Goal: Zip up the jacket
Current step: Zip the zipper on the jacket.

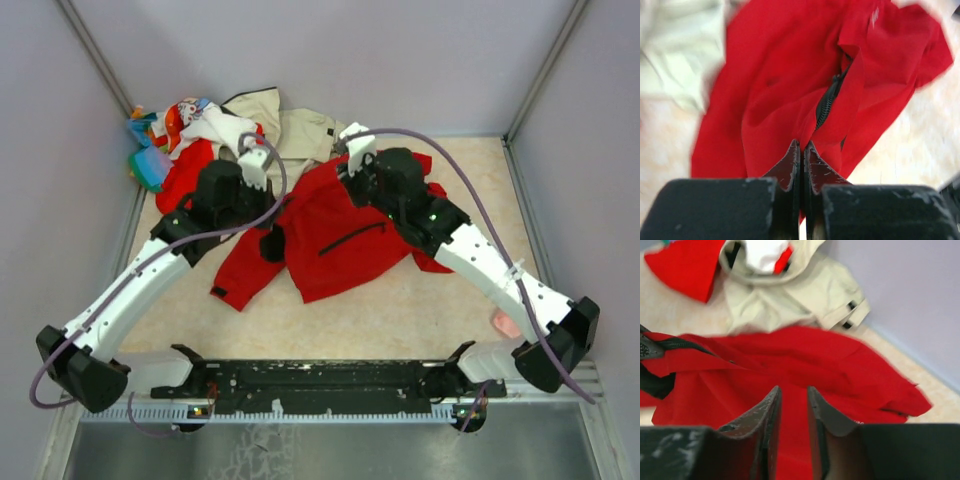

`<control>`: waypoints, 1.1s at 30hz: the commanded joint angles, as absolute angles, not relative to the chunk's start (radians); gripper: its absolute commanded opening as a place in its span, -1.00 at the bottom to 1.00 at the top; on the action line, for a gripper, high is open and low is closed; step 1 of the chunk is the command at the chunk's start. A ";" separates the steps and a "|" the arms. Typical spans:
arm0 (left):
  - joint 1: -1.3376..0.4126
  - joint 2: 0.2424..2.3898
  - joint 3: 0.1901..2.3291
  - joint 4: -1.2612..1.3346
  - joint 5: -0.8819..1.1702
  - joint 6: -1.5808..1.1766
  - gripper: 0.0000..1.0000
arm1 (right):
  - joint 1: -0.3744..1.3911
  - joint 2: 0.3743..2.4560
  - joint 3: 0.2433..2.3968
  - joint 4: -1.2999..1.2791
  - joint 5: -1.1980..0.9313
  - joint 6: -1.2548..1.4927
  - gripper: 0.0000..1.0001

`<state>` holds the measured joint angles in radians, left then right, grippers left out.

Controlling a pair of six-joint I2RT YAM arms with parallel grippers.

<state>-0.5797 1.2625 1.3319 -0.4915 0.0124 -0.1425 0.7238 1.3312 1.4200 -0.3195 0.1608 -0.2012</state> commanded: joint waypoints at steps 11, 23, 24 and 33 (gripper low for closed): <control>-0.609 1.133 0.621 -0.277 0.388 -0.471 -0.85 | 0.727 1.310 1.011 -0.073 -0.001 0.157 0.34; -0.755 1.171 0.446 -0.160 0.146 -0.566 -0.67 | 0.723 1.383 0.886 -0.012 0.183 0.430 0.41; -0.757 1.175 0.444 -0.158 0.128 -0.565 -0.66 | 0.719 1.398 0.878 -0.009 0.198 0.440 0.41; -0.761 1.135 0.403 -0.147 0.031 -0.574 -0.60 | 0.699 1.513 0.860 -0.010 0.443 0.569 0.52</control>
<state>-0.7574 1.1610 0.4305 -0.1547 0.1055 -0.5625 0.7151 1.4769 0.8619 -0.0776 0.2691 0.4885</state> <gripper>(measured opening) 0.202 0.744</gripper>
